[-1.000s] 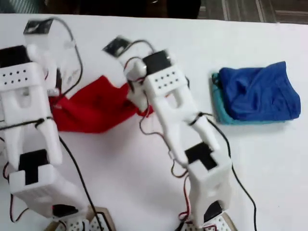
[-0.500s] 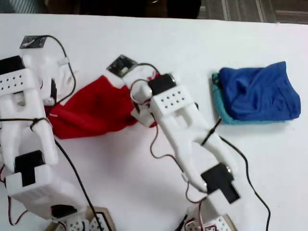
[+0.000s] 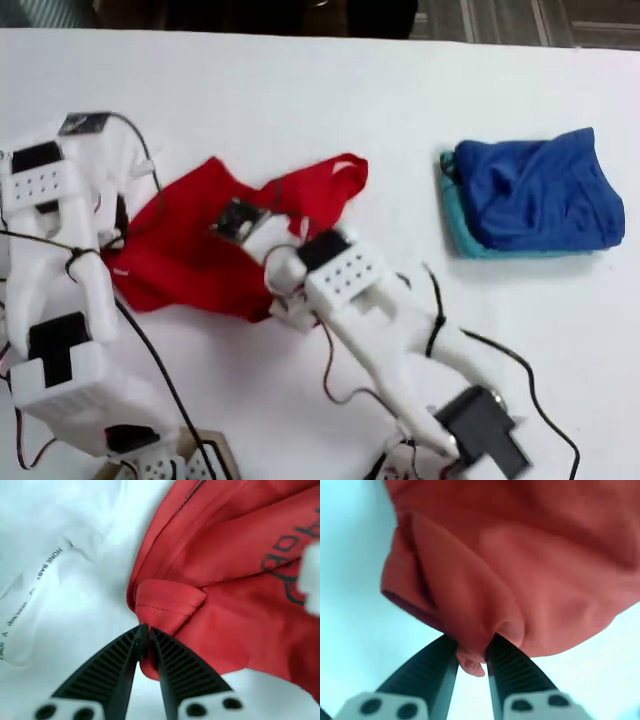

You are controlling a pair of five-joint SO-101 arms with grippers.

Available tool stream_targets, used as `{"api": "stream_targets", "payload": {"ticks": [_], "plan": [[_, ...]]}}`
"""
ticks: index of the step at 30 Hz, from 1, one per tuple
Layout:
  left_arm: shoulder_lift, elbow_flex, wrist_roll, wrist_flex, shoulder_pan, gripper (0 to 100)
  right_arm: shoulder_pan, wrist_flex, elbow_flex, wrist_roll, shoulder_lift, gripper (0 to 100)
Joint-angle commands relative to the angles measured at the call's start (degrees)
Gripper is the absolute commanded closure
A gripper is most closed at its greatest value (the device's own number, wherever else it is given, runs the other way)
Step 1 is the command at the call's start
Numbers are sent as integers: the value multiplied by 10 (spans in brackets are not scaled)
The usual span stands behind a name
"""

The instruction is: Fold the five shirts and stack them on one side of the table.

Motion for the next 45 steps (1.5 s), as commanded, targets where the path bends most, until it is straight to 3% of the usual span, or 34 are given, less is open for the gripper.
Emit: {"api": "stream_targets", "payload": {"ticks": [1, 6, 9, 15, 21, 26, 31, 37, 42, 45], "plan": [[-25, 22, -4, -33, -18, 973, 6, 11, -2, 0, -63, 957], [-25, 23, -4, -43, -41, 973, 37, 79, -41, 0, -89, 735], [-25, 23, -4, -47, -47, 973, 41, 109, -76, 0, -97, 671], [-25, 25, -4, -49, -49, 973, 62, 60, -104, -5, -80, 721], [-25, 24, -2, -49, -49, 973, 63, -25, -31, -1, 59, 916], [-25, 24, 0, -47, -49, 973, 93, -107, -47, 0, 160, 864], [-25, 26, 0, -46, -49, 973, 158, -131, -152, 0, 247, 781], [-25, 26, 0, -49, -49, 973, 228, -69, -329, -4, 324, 756], [-25, 27, 0, -49, -49, 973, 233, 79, -410, 0, 326, 759], [-25, 25, 0, -49, -49, 973, 233, 117, -404, 0, 284, 759]]}}
